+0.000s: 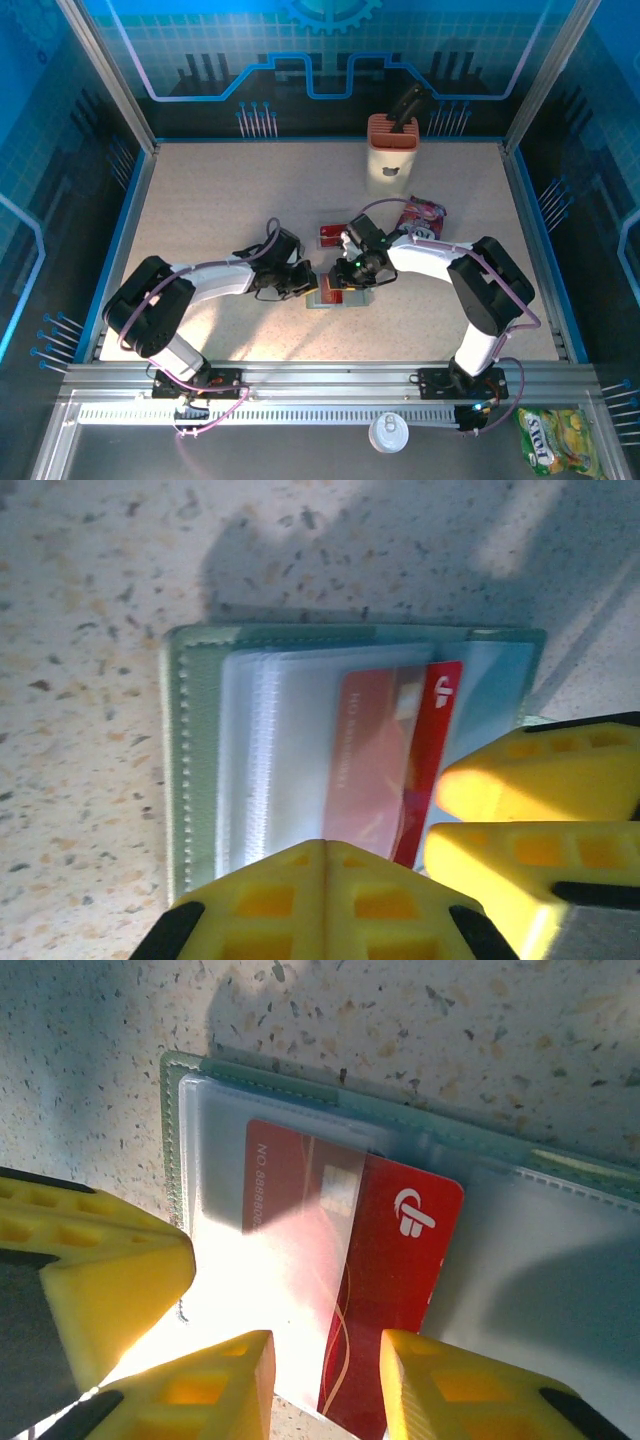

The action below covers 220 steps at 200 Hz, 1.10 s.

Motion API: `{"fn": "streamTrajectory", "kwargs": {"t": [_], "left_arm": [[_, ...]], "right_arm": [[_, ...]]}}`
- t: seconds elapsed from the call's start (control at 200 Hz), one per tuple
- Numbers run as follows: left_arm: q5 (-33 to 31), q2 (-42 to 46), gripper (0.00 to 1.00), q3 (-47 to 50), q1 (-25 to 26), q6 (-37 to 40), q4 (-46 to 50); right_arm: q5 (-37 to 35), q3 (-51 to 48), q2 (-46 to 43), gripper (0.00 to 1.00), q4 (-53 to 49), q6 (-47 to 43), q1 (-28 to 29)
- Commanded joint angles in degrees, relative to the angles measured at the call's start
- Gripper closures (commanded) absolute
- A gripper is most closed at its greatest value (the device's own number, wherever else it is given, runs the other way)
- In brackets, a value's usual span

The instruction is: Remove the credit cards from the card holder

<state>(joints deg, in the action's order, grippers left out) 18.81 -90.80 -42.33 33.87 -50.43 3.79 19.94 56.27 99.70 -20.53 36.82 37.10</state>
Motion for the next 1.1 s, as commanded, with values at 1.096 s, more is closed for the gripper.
{"fn": "streamTrajectory", "kwargs": {"t": [1.096], "left_arm": [[1.01, -1.48, 0.96, -2.14, 0.99, 1.48, 2.54]], "right_arm": [[4.81, -0.96, 3.48, 0.67, 5.90, 1.33, -0.28]]}}
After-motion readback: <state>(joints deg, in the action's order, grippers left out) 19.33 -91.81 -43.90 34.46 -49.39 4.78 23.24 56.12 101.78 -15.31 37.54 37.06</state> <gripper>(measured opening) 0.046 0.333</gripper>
